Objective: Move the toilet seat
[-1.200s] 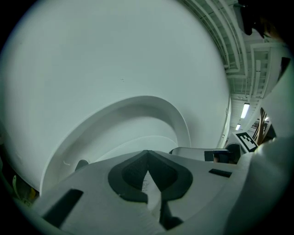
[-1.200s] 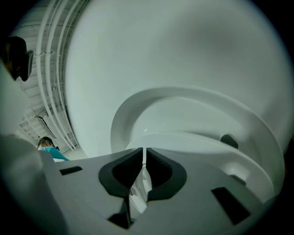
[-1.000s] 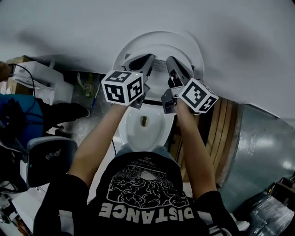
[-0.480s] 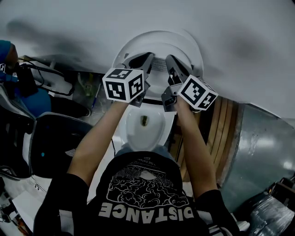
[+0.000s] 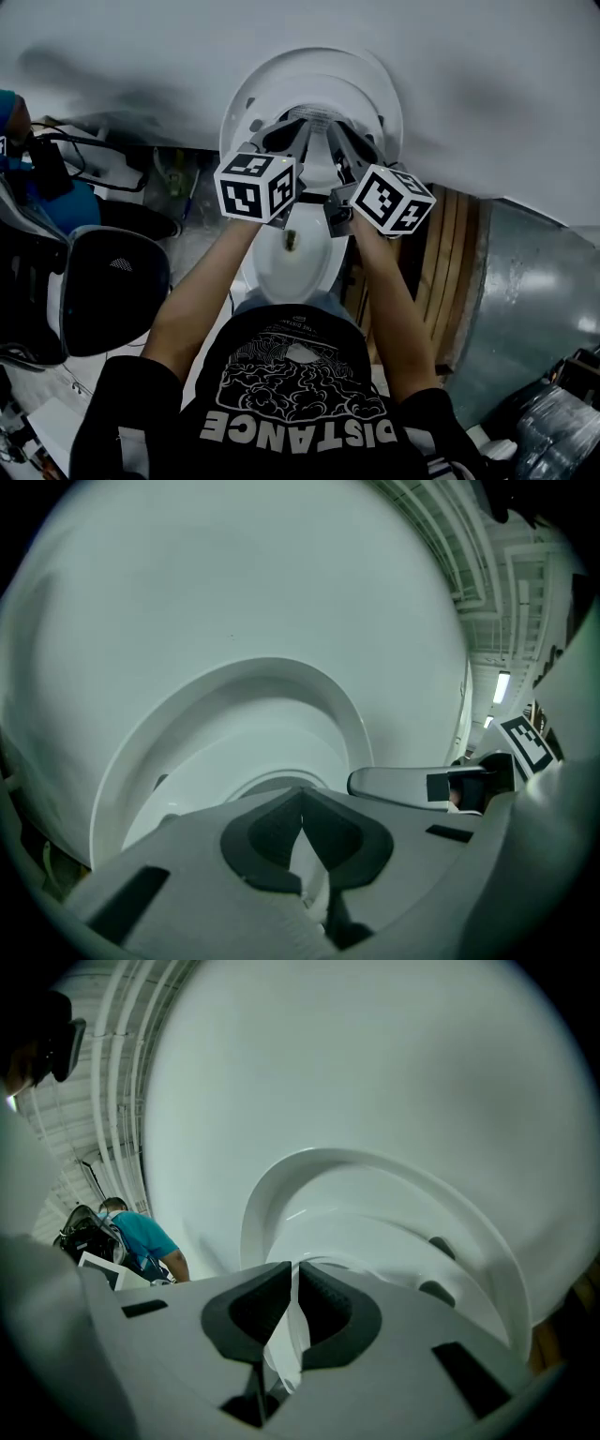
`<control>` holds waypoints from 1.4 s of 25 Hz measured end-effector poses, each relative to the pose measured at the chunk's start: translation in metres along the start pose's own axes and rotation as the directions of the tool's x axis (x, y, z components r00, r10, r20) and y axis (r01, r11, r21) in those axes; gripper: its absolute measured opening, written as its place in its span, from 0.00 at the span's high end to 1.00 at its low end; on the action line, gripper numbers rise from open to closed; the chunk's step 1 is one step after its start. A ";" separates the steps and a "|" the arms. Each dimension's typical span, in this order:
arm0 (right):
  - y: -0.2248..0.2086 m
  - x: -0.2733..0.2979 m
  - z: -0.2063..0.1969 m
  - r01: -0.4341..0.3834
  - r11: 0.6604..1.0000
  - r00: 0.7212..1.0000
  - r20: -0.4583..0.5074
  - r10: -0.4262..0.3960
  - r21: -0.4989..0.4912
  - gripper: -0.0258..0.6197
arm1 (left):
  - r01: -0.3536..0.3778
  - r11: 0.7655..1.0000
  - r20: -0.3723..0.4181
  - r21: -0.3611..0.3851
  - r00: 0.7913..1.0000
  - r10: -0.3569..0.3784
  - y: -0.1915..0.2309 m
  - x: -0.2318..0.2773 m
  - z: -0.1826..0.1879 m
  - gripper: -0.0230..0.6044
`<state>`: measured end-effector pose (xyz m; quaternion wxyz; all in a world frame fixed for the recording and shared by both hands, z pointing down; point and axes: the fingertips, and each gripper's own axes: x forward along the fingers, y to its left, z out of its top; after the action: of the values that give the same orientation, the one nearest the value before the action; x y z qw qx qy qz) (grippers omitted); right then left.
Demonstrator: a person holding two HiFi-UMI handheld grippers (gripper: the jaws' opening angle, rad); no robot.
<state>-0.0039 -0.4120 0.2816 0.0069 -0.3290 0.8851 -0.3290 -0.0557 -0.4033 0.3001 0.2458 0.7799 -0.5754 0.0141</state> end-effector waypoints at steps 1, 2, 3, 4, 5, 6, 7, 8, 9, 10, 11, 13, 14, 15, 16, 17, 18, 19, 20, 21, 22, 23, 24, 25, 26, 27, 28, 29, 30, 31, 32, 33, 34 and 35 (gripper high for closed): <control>0.000 -0.002 -0.001 0.007 1.000 1.000 -0.004 -0.007 -0.011 0.91 | 0.007 1.000 -0.005 0.003 1.000 -0.007 -0.003 -0.001 -0.002 0.94; 0.002 -0.003 -0.003 0.014 1.000 1.000 -0.007 -0.014 -0.023 0.91 | 0.012 1.000 -0.010 0.008 1.000 -0.012 -0.006 -0.002 -0.004 0.94; 0.004 -0.004 -0.005 0.021 0.999 1.000 -0.010 -0.022 -0.037 0.91 | 0.016 1.000 -0.015 0.014 1.000 -0.016 -0.008 -0.004 -0.006 0.94; 0.008 -0.006 -0.007 0.030 0.998 0.999 -0.011 -0.030 -0.052 0.91 | 0.020 1.000 -0.020 0.022 1.000 -0.019 -0.009 -0.008 -0.008 0.94; 0.014 -0.008 -0.011 0.038 0.997 0.999 -0.011 -0.039 -0.069 0.91 | 0.023 0.999 -0.024 0.032 0.999 -0.023 -0.011 -0.013 -0.009 0.94; 0.020 -0.012 -0.015 0.045 0.995 0.999 -0.010 -0.046 -0.086 0.91 | 0.028 0.999 -0.025 0.042 0.999 -0.027 -0.013 -0.019 -0.011 0.94; 0.026 -0.016 -0.019 0.052 0.993 0.999 -0.009 -0.053 -0.102 0.91 | 0.033 0.998 -0.025 0.052 0.999 -0.032 -0.016 -0.026 -0.012 0.94; 0.031 -0.020 -0.022 0.060 0.991 0.998 -0.006 -0.061 -0.116 0.91 | 0.038 0.997 -0.024 0.061 0.999 -0.037 -0.019 -0.031 -0.014 0.94; 0.034 -0.024 -0.026 0.069 0.990 0.998 -0.002 -0.070 -0.126 0.91 | 0.044 0.997 -0.024 0.070 0.999 -0.043 -0.022 -0.036 -0.016 0.94; 0.037 -0.029 -0.029 0.079 0.988 0.997 0.003 -0.079 -0.132 0.91 | 0.051 0.996 -0.026 0.079 0.998 -0.049 -0.026 -0.040 -0.018 0.94; 0.038 -0.033 -0.033 0.088 0.987 0.996 0.008 -0.088 -0.134 0.91 | 0.058 0.994 -0.027 0.088 0.998 -0.056 -0.030 -0.044 -0.022 0.94; 0.041 -0.042 -0.042 0.101 0.985 0.995 0.017 -0.100 -0.139 0.91 | 0.066 0.992 -0.031 0.105 0.997 -0.063 -0.037 -0.052 -0.030 0.94; 0.044 -0.046 -0.046 0.105 0.984 0.994 0.021 -0.103 -0.145 0.91 | 0.067 0.991 -0.033 0.113 0.997 -0.064 -0.040 -0.057 -0.034 0.94; 0.047 -0.049 -0.049 0.110 0.982 0.994 0.025 -0.107 -0.152 0.91 | 0.067 0.991 -0.034 0.118 0.997 -0.063 -0.042 -0.061 -0.037 0.94; 0.049 -0.053 -0.051 0.115 0.980 0.993 0.029 -0.112 -0.160 0.91 | 0.066 0.991 -0.034 0.120 0.997 -0.063 -0.044 -0.064 -0.039 0.94; 0.052 -0.056 -0.054 0.122 0.978 0.992 0.033 -0.118 -0.167 0.91 | 0.066 0.991 -0.033 0.119 0.997 -0.063 -0.046 -0.068 -0.040 0.94; 0.054 -0.060 -0.056 0.130 0.976 0.991 0.037 -0.126 -0.173 0.91 | 0.067 0.991 -0.032 0.119 0.997 -0.063 -0.047 -0.072 -0.042 0.94; 0.055 -0.062 -0.059 0.140 0.974 0.990 0.042 -0.135 -0.178 0.91 | 0.067 0.990 -0.032 0.122 0.997 -0.064 -0.048 -0.075 -0.043 0.94; 0.056 -0.065 -0.062 0.151 0.972 0.988 0.047 -0.145 -0.182 0.91 | 0.068 0.989 -0.033 0.128 0.997 -0.064 -0.048 -0.078 -0.045 0.94; 0.057 -0.067 -0.064 0.164 0.969 0.986 0.053 -0.157 -0.186 0.91 | 0.069 0.989 -0.035 0.134 0.997 -0.065 -0.048 -0.081 -0.047 0.94; 0.058 -0.069 -0.067 0.175 0.966 0.984 0.058 -0.167 -0.189 0.91 | 0.070 0.988 -0.038 0.140 0.997 -0.065 -0.048 -0.084 -0.049 0.94; 0.060 -0.071 -0.069 0.182 0.964 0.983 0.061 -0.174 -0.193 0.92 | 0.071 0.987 -0.041 0.144 0.997 -0.066 -0.047 -0.087 -0.051 0.94; 0.062 -0.072 -0.072 0.187 0.962 0.982 0.061 -0.178 -0.199 0.92 | 0.072 0.987 -0.043 0.146 0.997 -0.066 -0.047 -0.090 -0.053 0.94; 0.063 -0.073 -0.075 0.190 0.960 0.982 0.060 -0.182 -0.207 0.92 | 0.072 0.986 -0.044 0.148 0.997 -0.066 -0.046 -0.092 -0.054 0.94; 0.065 -0.074 -0.078 0.194 0.957 0.981 0.060 -0.185 -0.216 0.92 | 0.072 0.986 -0.044 0.149 0.997 -0.066 -0.045 -0.095 -0.055 0.94; 0.066 -0.075 -0.080 0.198 0.954 0.980 0.059 -0.189 -0.223 0.92 | 0.073 0.986 -0.044 0.149 0.997 -0.067 -0.044 -0.097 -0.056 0.94; 0.068 -0.076 -0.082 0.201 0.952 0.980 0.060 -0.192 -0.229 0.92 | 0.075 0.986 -0.044 0.149 0.997 -0.069 -0.044 -0.099 -0.057 0.94; 0.069 -0.076 -0.083 0.202 0.951 0.979 0.061 -0.193 -0.234 0.92 | 0.076 0.986 -0.043 0.149 0.997 -0.071 -0.043 -0.100 -0.058 0.94; 0.071 -0.076 -0.084 0.203 0.950 0.979 0.061 -0.194 -0.239 0.92 | 0.078 0.986 -0.042 0.150 0.996 -0.073 -0.043 -0.102 -0.058 0.94; 0.072 -0.077 -0.085 0.203 0.949 0.979 0.062 -0.194 -0.243 0.92 | 0.080 0.985 -0.040 0.150 0.996 -0.075 -0.043 -0.103 -0.058 0.94; 0.073 -0.077 -0.086 0.203 0.947 0.979 0.062 -0.194 -0.247 0.92 | 0.082 0.985 -0.039 0.150 0.996 -0.077 -0.043 -0.104 -0.059 0.94; 0.074 -0.077 -0.087 0.204 0.946 0.979 0.062 -0.194 -0.251 0.92 | 0.083 0.985 -0.038 0.150 0.996 -0.078 -0.044 -0.104 -0.059 0.94; 0.075 -0.077 -0.087 0.205 0.945 0.979 0.062 -0.195 -0.255 0.92 | 0.085 0.985 -0.038 0.151 0.996 -0.080 -0.044 -0.105 -0.059 0.94; 0.075 -0.077 -0.088 0.206 0.944 0.979 0.062 -0.196 -0.259 0.92 | 0.086 0.985 -0.037 0.152 0.996 -0.082 -0.044 -0.105 -0.059 0.94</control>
<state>-0.0074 -0.2738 0.2906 -0.0550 -0.4214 0.8826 -0.2012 -0.0361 -0.2767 0.3034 0.1943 0.8198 -0.5354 0.0596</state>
